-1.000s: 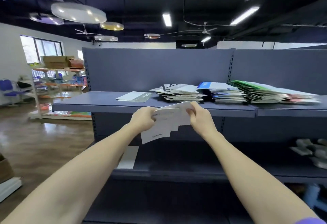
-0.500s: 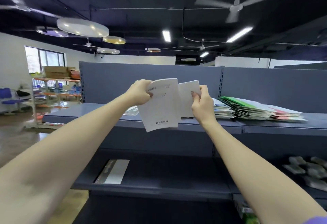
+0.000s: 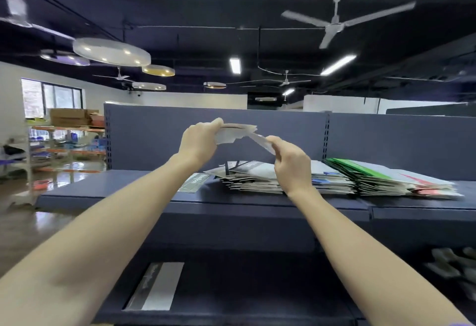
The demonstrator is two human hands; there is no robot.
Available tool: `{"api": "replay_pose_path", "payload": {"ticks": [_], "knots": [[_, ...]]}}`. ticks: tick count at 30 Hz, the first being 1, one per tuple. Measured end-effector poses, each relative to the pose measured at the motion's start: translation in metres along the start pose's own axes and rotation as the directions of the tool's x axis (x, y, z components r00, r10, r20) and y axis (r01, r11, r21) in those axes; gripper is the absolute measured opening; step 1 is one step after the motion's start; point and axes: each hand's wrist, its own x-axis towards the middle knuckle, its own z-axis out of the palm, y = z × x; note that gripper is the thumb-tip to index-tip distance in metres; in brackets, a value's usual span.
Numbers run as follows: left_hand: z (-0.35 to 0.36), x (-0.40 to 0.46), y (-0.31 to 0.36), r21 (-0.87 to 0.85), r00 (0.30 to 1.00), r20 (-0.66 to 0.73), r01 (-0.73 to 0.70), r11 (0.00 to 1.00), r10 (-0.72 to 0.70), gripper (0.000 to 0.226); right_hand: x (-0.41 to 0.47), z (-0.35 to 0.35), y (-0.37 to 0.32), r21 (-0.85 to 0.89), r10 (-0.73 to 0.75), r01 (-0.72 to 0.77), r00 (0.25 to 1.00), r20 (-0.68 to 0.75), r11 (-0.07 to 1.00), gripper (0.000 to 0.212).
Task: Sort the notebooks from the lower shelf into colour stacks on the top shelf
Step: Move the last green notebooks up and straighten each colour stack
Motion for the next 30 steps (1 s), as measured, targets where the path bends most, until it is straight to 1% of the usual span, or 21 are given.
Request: {"api": "replay_pose_path", "payload": {"ticks": [2,3,5,6,8,10,12,15,17,20,26,30], "knots": [[0.024,-0.008,-0.01,0.013,1.0,0.006,0.011,1.0,-0.011,0.044,-0.011,0.017,0.014,-0.069,-0.089,0.097,0.989,0.118,0.993,0.047],[0.037,-0.013,-0.015,-0.002,1.0,0.015,0.02,1.0,-0.02,0.049,-0.018,0.027,0.02,-0.081,-0.09,0.11,0.973,0.213,0.991,0.048],[0.065,-0.025,-0.026,-0.03,0.998,0.058,0.03,0.999,-0.028,0.055,-0.029,0.049,0.03,-0.069,-0.039,0.072,0.921,0.388,0.995,0.046],[0.08,-0.031,-0.032,-0.039,0.995,0.094,0.026,0.999,-0.022,0.056,-0.033,0.059,0.034,-0.052,-0.013,0.04,0.895,0.445,0.998,0.042],[0.107,-0.042,-0.04,-0.056,0.982,0.19,0.011,0.998,-0.001,0.052,-0.043,0.073,0.037,-0.021,0.031,-0.024,0.861,0.508,1.0,0.039],[0.126,-0.047,-0.047,-0.089,0.971,0.237,0.041,0.995,-0.018,0.046,-0.05,0.083,0.038,0.024,0.062,-0.086,0.86,0.507,0.996,0.041],[0.137,-0.045,-0.054,-0.107,0.976,0.207,0.086,0.99,-0.062,0.045,-0.058,0.088,0.039,0.025,0.072,-0.094,0.883,0.463,0.995,0.044],[0.148,-0.045,-0.062,-0.133,0.987,0.149,0.082,0.988,-0.062,0.044,-0.067,0.091,0.041,-0.086,0.016,0.011,0.952,0.305,0.996,0.038],[0.153,-0.046,-0.063,-0.142,0.988,0.144,0.072,0.987,-0.051,0.043,-0.07,0.092,0.042,-0.167,0.042,-0.003,0.973,0.228,0.986,0.033],[0.157,-0.048,-0.063,-0.172,0.989,0.147,0.057,0.983,-0.031,0.042,-0.072,0.096,0.043,-0.196,0.103,-0.058,0.968,0.227,0.979,0.022],[0.151,-0.052,-0.059,-0.211,0.992,0.122,0.027,0.977,-0.001,0.045,-0.073,0.099,0.048,-0.188,0.118,-0.075,0.967,0.228,0.979,0.025],[0.15,-0.053,-0.06,-0.196,0.99,0.14,0.013,0.981,0.015,0.049,-0.071,0.097,0.046,-0.131,0.109,-0.085,0.976,0.188,0.988,0.02]]}}
